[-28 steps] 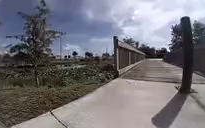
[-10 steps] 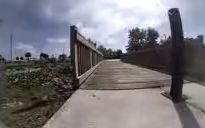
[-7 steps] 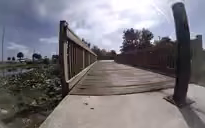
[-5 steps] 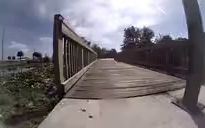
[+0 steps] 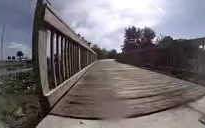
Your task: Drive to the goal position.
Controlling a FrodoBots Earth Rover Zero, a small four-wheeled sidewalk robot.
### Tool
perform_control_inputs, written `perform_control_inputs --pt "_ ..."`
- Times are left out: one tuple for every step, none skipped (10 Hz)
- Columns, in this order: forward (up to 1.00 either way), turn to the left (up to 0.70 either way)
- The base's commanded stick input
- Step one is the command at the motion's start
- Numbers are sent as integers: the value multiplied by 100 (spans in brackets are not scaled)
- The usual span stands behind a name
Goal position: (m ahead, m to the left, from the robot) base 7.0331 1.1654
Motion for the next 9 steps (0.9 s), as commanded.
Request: perform_control_inputs --pt "82 0" --pt "82 0" --pt "82 0" --pt "82 0" --pt "82 0" --pt "82 0" --pt "82 0" --pt "82 0" --pt "82 -22"
